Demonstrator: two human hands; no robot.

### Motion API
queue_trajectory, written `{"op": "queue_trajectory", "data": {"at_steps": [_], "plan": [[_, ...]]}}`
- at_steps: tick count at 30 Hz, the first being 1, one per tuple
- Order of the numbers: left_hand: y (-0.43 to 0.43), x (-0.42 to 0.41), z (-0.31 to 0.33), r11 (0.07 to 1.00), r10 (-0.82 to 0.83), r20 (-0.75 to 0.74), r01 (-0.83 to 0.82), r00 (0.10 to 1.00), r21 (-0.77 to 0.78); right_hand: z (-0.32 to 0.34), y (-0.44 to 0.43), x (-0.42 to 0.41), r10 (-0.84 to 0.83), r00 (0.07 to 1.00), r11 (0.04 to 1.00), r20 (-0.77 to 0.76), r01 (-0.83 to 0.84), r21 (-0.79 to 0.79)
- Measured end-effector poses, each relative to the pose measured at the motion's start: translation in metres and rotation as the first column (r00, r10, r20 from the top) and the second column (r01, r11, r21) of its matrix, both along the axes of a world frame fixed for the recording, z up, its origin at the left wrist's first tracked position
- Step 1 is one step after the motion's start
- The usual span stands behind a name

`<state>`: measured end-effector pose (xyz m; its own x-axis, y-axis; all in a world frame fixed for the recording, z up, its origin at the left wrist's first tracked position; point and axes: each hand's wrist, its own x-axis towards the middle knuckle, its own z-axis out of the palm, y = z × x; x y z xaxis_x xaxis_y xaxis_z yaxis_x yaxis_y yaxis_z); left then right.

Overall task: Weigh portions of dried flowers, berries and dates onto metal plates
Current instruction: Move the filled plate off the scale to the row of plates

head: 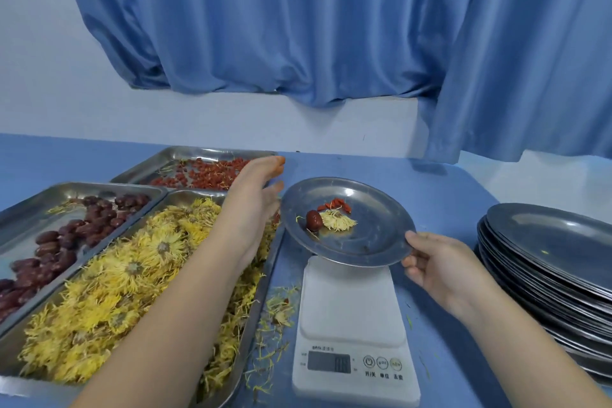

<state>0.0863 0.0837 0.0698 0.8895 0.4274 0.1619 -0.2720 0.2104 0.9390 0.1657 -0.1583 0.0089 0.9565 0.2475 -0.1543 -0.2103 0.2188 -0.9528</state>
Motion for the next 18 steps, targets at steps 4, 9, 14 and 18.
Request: {"op": "queue_trajectory", "data": {"at_steps": [4, 9, 14, 18], "plan": [[0.017, 0.011, 0.018, 0.986, 0.003, 0.099, 0.013, 0.995, -0.165, 0.008, 0.024, 0.030, -0.054, 0.999, 0.997, 0.001, 0.054, -0.049], [0.034, 0.013, 0.026, 0.924, -0.097, 0.185, 0.158, 0.978, -0.348, -0.001, 0.058, 0.075, -0.147, 0.987, 0.984, -0.061, 0.139, -0.114], [0.057, 0.012, 0.027, 0.851, -0.113, 0.242, 0.219, 0.964, -0.476, -0.013, 0.094, 0.120, -0.204, 0.969, 0.975, -0.138, 0.190, -0.113], [0.062, 0.010, 0.027, 0.800, -0.113, 0.266, 0.247, 0.957, -0.547, -0.019, 0.128, 0.148, -0.253, 0.948, 0.967, -0.194, 0.240, -0.090]]}}
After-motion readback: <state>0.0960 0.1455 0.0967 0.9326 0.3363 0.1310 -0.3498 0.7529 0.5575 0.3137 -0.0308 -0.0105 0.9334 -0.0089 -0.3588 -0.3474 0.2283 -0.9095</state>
